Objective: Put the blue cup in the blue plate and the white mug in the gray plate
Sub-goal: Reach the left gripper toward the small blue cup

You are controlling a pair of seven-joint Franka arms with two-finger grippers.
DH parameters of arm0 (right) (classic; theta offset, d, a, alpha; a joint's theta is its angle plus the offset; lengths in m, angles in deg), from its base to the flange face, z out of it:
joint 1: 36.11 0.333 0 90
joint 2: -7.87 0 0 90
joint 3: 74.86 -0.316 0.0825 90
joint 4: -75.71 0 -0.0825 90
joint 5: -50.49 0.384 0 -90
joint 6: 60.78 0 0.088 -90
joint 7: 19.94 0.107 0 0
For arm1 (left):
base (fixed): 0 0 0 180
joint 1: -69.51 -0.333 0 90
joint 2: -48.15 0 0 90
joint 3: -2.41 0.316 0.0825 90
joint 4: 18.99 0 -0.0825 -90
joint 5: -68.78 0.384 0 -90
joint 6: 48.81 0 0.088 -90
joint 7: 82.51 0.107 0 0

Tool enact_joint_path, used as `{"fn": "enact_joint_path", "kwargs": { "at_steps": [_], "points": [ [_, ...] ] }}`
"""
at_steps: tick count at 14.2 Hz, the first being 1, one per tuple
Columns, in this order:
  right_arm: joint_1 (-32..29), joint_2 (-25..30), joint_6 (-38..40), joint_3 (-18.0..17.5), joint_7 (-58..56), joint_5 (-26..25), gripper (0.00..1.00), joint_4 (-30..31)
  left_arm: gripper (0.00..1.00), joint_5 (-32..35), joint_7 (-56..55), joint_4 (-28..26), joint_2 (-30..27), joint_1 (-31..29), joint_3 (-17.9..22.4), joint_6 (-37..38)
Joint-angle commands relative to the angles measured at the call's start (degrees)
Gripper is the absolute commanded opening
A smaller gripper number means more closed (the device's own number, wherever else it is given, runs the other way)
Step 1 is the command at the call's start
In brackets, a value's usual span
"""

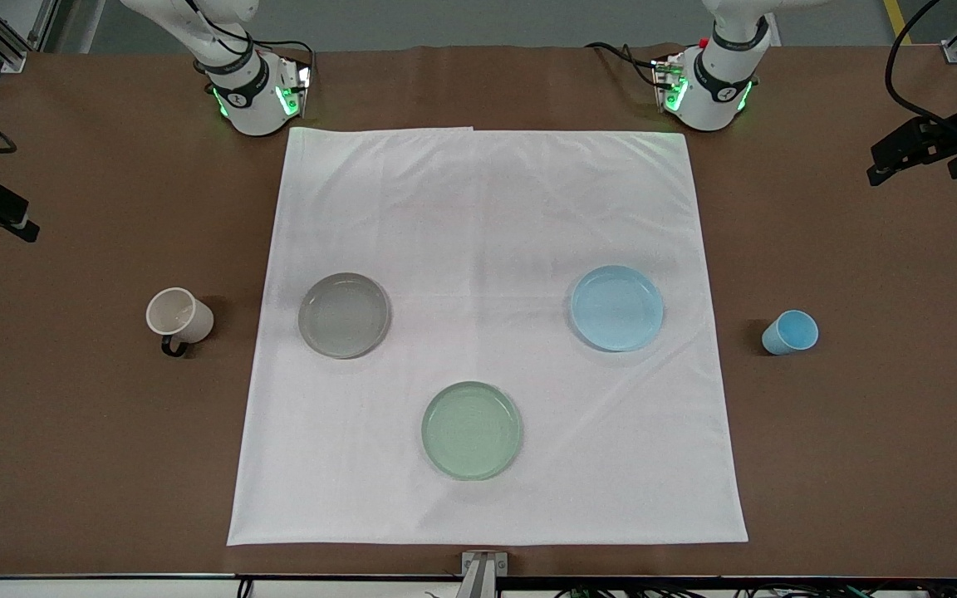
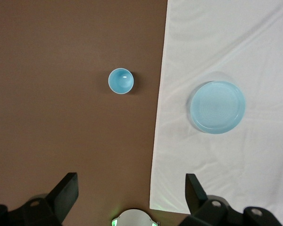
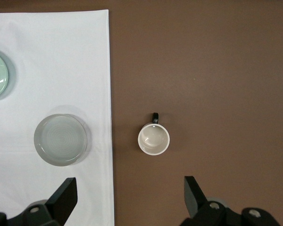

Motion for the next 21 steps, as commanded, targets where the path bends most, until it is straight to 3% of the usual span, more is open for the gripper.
{"fn": "enact_joint_path", "kwargs": {
  "at_steps": [1, 6, 8, 12, 15, 18, 21],
  "points": [
    [-1.27, -0.01, 0.74, -1.1, 0.43, -0.69, 1.0, -0.61, 1.0, 1.39, 0.16, 0.63, 0.01, 0.02, -0.44, -0.12],
    [-1.27, -0.01, 0.74, -1.11, 0.6, -0.69, 1.0, -0.61, 1.0, 0.78, 4.81, 0.55, 2.28, -0.95, 0.26, -0.39],
    [-1.27, -0.01, 0.83, -1.02, 0.6, -0.6, 1.0, -0.61, 1.0, 1.21, 5.44, -2.16, 4.65, -4.63, 0.17, -4.15],
    [-1.01, -0.62, 0.74, -1.11, 0.52, -0.43, 1.0, -0.52, 1.0, 1.3, 5.53, -19.53, 4.84, -8.42, 0.17, -25.46],
    [-0.83, -1.06, 0.74, -1.11, 0.34, -0.69, 1.0, 0.09, 1.0, 1.39, 5.53, -29.13, 9.91, -10.96, 0.08, -42.17],
    [-0.75, -4.66, 0.57, -1.19, 0.34, -0.6, 1.0, 0.26, 1.0, 1.39, 6.23, -33.99, 15.81, -11.32, 0.26, -54.68],
    [-0.4, -7.9, -1.35, -1.19, 0.6, -0.69, 1.0, 3.51, 0.89, 1.39, 7.37, -34.35, 20.3, -12.64, 0.26, -58.21]
  ]
}}
